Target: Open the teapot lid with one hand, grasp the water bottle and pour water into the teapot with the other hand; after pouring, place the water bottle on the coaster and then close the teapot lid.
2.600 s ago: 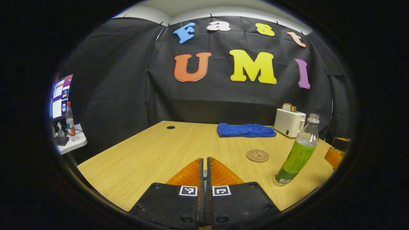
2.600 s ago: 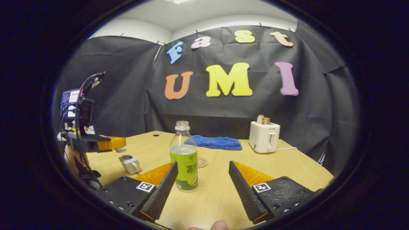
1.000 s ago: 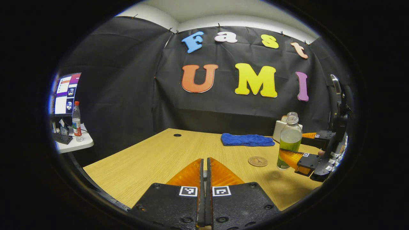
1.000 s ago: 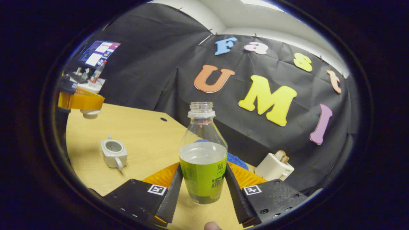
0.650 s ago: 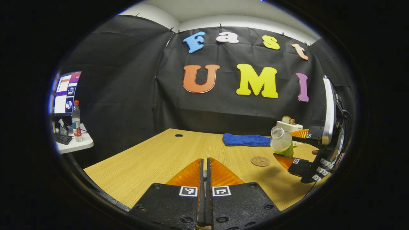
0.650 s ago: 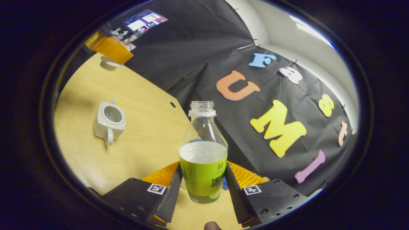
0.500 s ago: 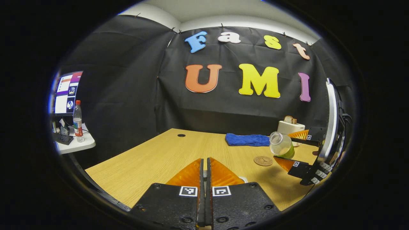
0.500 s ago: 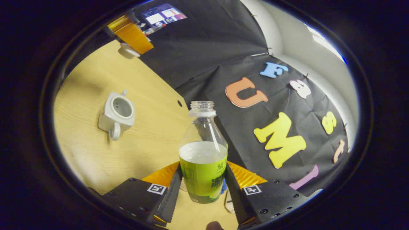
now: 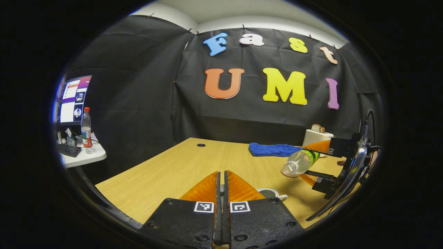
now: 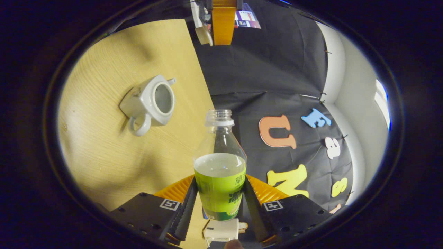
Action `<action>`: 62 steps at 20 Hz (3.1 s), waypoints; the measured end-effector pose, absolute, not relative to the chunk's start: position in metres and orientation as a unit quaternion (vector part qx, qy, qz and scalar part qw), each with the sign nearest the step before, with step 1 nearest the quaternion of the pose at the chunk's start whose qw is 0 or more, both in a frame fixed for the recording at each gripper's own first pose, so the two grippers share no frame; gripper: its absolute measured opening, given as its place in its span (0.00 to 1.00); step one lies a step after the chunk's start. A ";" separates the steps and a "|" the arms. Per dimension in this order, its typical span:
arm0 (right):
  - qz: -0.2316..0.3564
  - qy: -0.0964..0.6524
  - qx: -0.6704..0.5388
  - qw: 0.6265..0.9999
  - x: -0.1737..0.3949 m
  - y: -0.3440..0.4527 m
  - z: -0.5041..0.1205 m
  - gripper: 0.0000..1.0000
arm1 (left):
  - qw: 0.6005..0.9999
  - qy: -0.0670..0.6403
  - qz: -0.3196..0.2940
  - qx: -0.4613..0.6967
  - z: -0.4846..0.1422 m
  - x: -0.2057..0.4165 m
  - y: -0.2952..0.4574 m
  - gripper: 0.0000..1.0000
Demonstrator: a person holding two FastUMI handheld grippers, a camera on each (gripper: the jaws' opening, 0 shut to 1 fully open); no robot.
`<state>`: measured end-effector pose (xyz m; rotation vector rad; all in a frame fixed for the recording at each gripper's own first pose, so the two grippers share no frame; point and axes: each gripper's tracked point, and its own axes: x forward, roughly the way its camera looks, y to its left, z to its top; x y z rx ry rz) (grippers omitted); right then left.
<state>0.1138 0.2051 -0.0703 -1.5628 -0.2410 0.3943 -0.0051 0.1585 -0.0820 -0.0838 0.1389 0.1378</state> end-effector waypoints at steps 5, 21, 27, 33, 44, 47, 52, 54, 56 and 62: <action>0.173 -0.139 -0.748 0.625 0.109 0.215 -0.070 0.72 | 0.994 0.076 0.070 -0.035 -0.085 -0.008 0.165 0.03; 0.159 -0.204 -0.857 0.446 0.091 0.226 -0.081 0.72 | 0.995 0.083 0.049 -0.033 -0.091 -0.006 0.163 0.03; 0.152 -0.221 -0.870 0.413 0.092 0.224 -0.081 0.72 | 0.995 0.086 0.038 -0.022 -0.094 -0.005 0.159 0.03; 0.145 -0.235 -0.879 0.389 0.098 0.224 -0.076 0.72 | 0.995 0.090 0.027 -0.021 -0.097 -0.007 0.158 0.03; 0.138 -0.247 -0.881 0.379 0.099 0.225 -0.074 0.72 | 0.994 0.102 0.033 -0.021 -0.103 -0.010 0.170 0.03; 0.142 -0.244 -0.879 0.385 0.100 0.225 -0.074 0.73 | 0.994 0.101 0.034 -0.020 -0.101 -0.010 0.171 0.03; 0.166 -0.216 -0.859 0.434 0.102 0.224 -0.074 0.73 | 0.994 0.095 0.050 -0.026 -0.098 -0.014 0.185 0.03; 0.182 -0.187 -0.840 0.476 0.108 0.225 -0.075 0.72 | 0.994 0.090 0.057 -0.027 -0.095 -0.017 0.190 0.03; 0.195 -0.166 -0.816 0.518 0.116 0.224 -0.074 0.72 | 0.994 0.087 0.062 -0.028 -0.093 -0.018 0.193 0.03; 0.233 -0.104 -0.670 0.697 0.102 0.215 -0.063 0.72 | 0.995 0.081 0.046 -0.027 -0.088 -0.013 0.172 0.03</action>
